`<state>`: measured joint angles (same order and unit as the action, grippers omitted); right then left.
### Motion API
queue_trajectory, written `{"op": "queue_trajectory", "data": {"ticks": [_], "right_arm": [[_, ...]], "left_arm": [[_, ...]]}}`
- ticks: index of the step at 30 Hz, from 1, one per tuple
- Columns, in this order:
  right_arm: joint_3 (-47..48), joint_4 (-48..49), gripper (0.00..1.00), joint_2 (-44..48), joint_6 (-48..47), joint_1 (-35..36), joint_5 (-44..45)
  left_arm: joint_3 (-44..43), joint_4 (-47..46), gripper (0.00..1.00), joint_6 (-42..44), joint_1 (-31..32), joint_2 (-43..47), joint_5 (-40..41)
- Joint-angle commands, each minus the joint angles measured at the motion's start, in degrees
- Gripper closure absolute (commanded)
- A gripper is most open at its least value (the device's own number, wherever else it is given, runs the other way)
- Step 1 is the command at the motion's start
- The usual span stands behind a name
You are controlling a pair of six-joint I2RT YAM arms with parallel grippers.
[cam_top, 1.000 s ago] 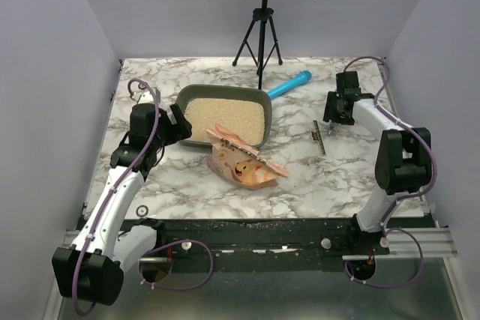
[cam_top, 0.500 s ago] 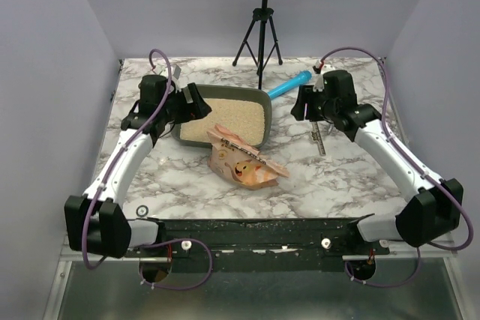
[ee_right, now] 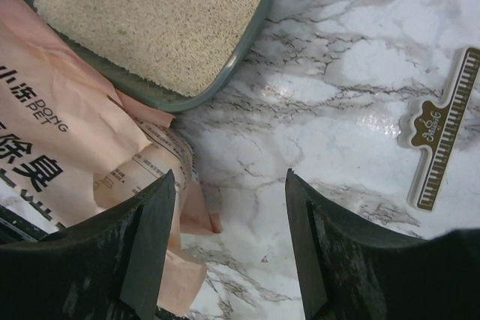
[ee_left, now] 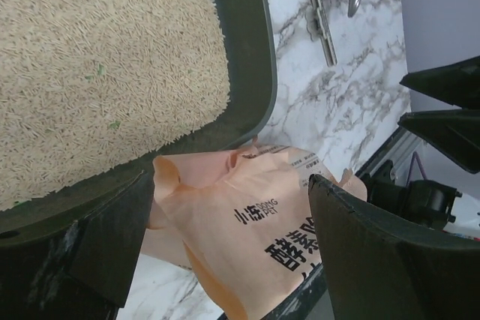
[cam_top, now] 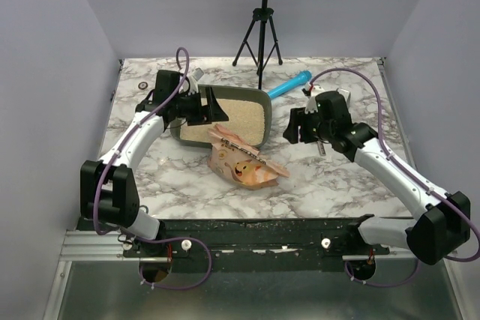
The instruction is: Fill the litter box with clean litter
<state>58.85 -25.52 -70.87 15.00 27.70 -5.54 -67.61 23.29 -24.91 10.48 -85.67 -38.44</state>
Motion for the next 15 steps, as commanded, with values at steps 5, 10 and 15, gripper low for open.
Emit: {"op": "queue_trajectory", "data": {"ticks": [5, 10, 15], "right_arm": [[-3.5, 2.8, 0.31, 3.0, 0.3, 0.6, -1.2], [-3.8, 3.3, 0.31, 4.0, 0.5, 0.9, -1.8], [-5.2, 3.9, 0.31, 5.3, 0.5, 1.2, -1.8]], "left_arm": [[1.2, 6.0, 0.09, 4.8, 5.3, 0.6, -2.0], [4.6, 1.2, 0.11, 4.3, 5.6, 2.0, -8.2], [7.8, -4.3, 0.2, 3.8, 5.6, 3.9, -12.4]]}}
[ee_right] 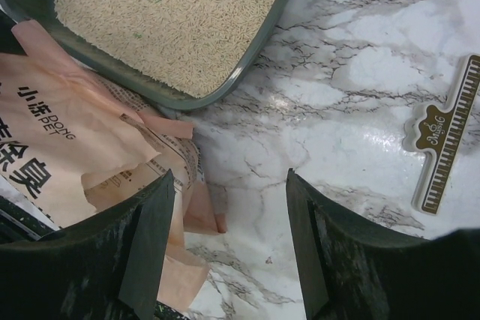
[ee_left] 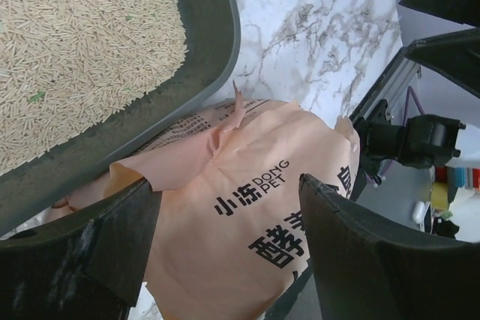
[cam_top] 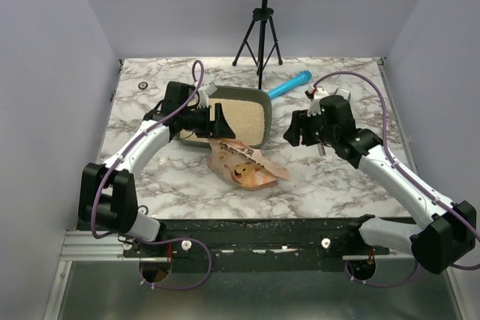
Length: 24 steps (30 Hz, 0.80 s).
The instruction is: Fill the litter box with clean litter
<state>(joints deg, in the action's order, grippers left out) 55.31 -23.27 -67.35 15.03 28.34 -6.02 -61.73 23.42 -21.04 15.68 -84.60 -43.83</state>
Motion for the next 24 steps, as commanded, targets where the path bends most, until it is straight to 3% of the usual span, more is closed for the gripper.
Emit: {"op": "queue_trajectory", "data": {"ticks": [1, 8, 13, 19, 21, 23, 24], "right_arm": [[-2.0, 1.6, 0.31, 2.0, 0.3, 0.6, -1.6], [-3.2, 3.9, 0.33, 2.2, -0.6, 1.0, -5.4], [-3.0, 7.0, 0.33, 1.0, -1.9, 1.9, -11.5], [-1.7, 11.3, 0.32, -3.0, -2.5, 2.2, -17.4], [-1.3, 11.8, 0.32, -4.3, -2.5, 2.7, -17.6], [-1.1, 11.8, 0.3, -5.4, -1.8, 2.8, -16.2], [-1.0, 11.8, 0.29, -6.0, -1.3, 2.8, -15.8]], "left_arm": [[2.4, -5.5, 0.25, -0.3, 0.4, 3.3, -7.4], [6.9, -16.3, 0.55, -4.7, 0.4, 7.5, -8.5], [10.2, -21.6, 0.71, -6.2, 0.4, 10.4, -8.0], [11.1, -22.3, 0.91, -5.8, 0.4, 12.1, -7.3], [10.7, -20.4, 0.9, -4.6, 0.3, 12.8, -6.1], [9.6, -15.6, 0.74, -1.7, 0.3, 13.8, -0.1], [9.0, -13.9, 0.6, -0.8, 0.4, 14.2, 3.8]]}}
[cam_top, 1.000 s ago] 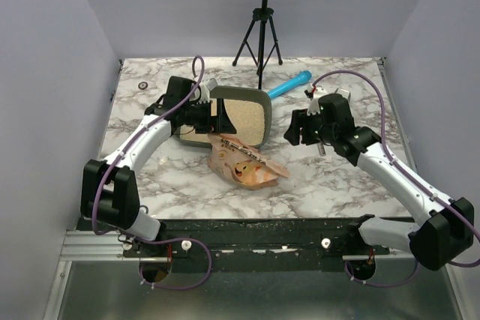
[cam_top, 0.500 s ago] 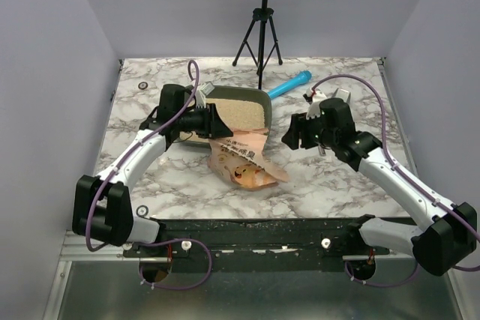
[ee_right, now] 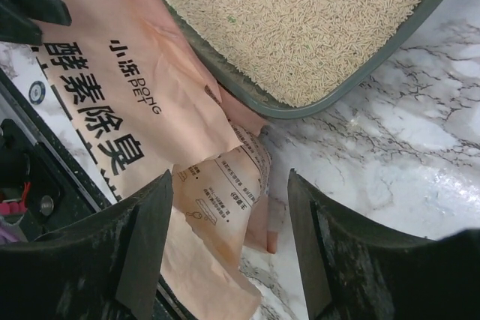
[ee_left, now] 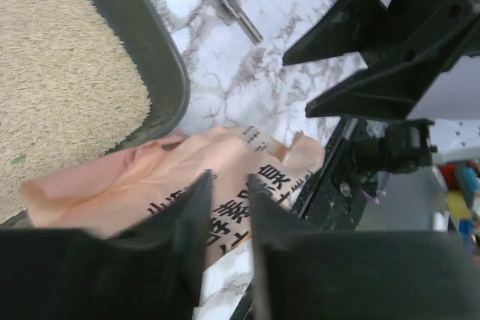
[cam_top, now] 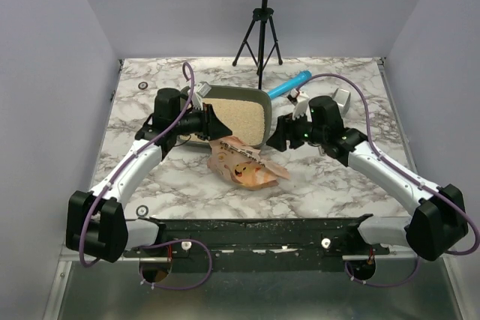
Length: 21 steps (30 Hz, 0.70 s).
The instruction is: Fill the litter box with clean litter
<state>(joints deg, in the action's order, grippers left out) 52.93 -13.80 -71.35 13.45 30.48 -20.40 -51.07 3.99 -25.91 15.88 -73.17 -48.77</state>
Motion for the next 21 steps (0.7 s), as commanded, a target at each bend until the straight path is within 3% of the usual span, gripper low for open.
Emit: {"op": "queue_trajectory", "data": {"ticks": [1, 2, 5, 10, 21], "right_arm": [[1.8, 2.3, 0.29, -3.0, 1.0, 0.6, -1.3], [2.0, 2.2, 0.28, -3.9, 2.1, 0.6, -1.7], [2.4, 3.6, 0.26, -6.9, 5.8, 0.8, -4.5], [1.8, 7.9, 0.23, -10.1, 12.5, 1.7, -6.6], [3.8, 15.2, 0.2, -17.5, 22.2, 4.2, -12.6]], "left_arm": [[-2.3, 7.0, 0.47, 4.6, 0.2, 3.5, 12.7], [-2.5, 7.9, 0.39, 5.1, 0.1, 4.1, 15.8], [-2.6, 9.1, 0.28, 5.0, 0.1, 6.4, 24.9], [-2.5, 11.7, 0.23, 5.5, 0.1, 9.7, 36.2], [-3.8, 14.5, 0.23, 5.6, 0.0, 9.8, 37.4]]}}
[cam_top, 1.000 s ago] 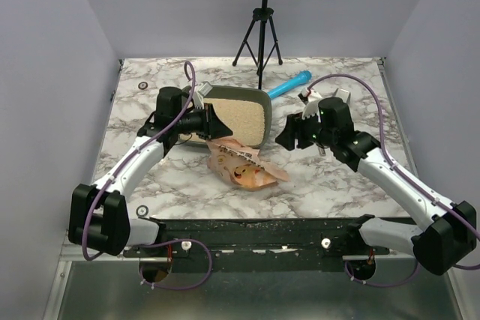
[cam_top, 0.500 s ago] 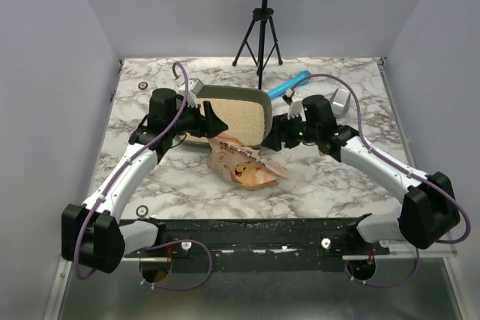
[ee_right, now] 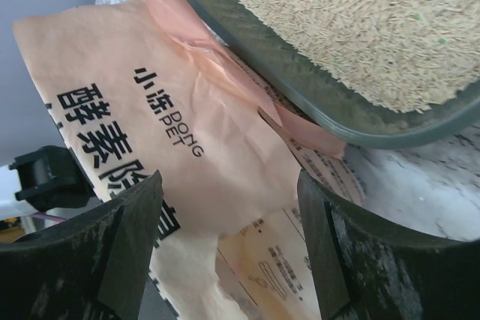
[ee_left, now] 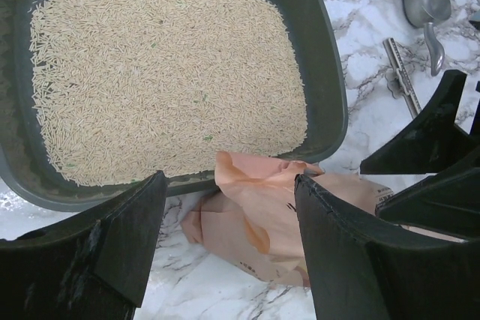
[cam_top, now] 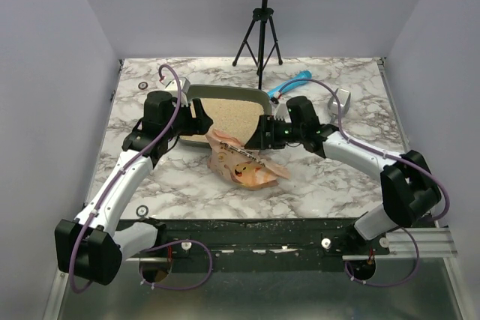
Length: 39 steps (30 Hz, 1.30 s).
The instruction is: Fill the litter box with clean litter
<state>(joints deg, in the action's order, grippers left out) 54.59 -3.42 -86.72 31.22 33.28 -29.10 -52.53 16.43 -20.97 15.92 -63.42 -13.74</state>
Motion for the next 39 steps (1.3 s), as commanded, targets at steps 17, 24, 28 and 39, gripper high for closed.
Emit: {"op": "queue_trajectory", "data": {"ticks": [17, 24, 28, 39], "right_arm": [[1.2, 17.4, 0.54, -5.0, 15.4, 2.8, -11.1], [2.4, 14.3, 0.81, -2.5, 12.5, 3.1, -8.7], [3.3, 6.0, 0.4, 0.8, 6.6, 3.2, -0.1], [-1.4, -1.1, 0.28, 7.9, 1.4, 3.2, 9.0]], "left_arm": [[-1.8, 1.4, 0.23, 0.5, 0.0, 1.4, 0.3], [-1.5, 1.4, 0.23, 0.4, 0.0, 1.6, 0.4], [-1.2, 1.4, 0.23, 0.2, 0.0, 1.6, 0.6], [-3.3, 7.9, 0.21, -8.6, -1.5, -7.5, -8.2]]}}
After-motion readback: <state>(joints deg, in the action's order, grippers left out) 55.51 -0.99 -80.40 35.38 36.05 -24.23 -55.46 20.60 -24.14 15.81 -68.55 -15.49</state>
